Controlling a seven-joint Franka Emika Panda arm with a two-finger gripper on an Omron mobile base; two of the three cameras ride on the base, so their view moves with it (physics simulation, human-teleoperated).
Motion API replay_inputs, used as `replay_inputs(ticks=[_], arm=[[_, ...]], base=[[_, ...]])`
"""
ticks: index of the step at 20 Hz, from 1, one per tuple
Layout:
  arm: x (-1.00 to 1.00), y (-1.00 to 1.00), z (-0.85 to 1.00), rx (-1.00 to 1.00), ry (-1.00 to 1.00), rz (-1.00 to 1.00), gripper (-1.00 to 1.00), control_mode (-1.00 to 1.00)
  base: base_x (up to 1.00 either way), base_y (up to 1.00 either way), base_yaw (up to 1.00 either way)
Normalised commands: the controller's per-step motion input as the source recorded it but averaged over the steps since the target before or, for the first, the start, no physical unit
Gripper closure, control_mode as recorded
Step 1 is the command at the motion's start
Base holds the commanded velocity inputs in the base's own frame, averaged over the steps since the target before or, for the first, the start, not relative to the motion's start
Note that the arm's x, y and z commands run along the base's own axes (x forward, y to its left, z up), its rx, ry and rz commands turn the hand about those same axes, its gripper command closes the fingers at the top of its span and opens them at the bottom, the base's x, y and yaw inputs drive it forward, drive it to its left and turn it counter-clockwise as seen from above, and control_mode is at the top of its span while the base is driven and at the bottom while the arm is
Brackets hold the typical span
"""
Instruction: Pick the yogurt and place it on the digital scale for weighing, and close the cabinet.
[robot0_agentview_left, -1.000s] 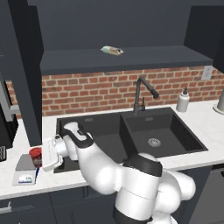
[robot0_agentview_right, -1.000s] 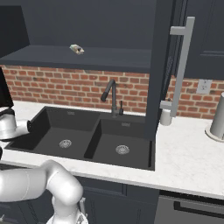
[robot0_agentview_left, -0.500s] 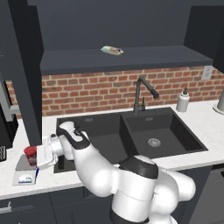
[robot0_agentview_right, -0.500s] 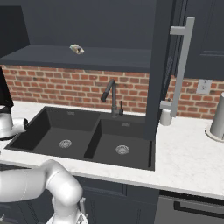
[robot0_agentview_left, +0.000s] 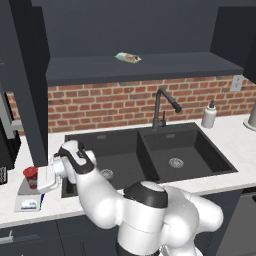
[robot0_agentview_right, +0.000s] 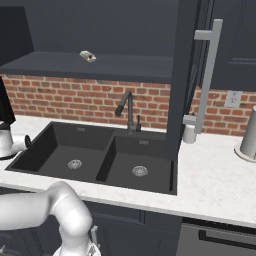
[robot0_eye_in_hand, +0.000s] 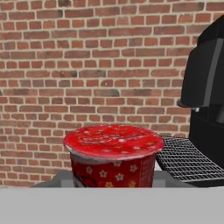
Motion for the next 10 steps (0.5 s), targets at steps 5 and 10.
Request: replay_inputs(ticks=[5,10], arm=[[0.15,0.03,-0.25,0.00,0.00,0.00,1.00,-1.00],[0.02,0.00,-0.26,0.00,-0.03,0.00,1.00,-1.00]], base=[[0.00,0.00,0.00],[0.00,0.00,0.00]])
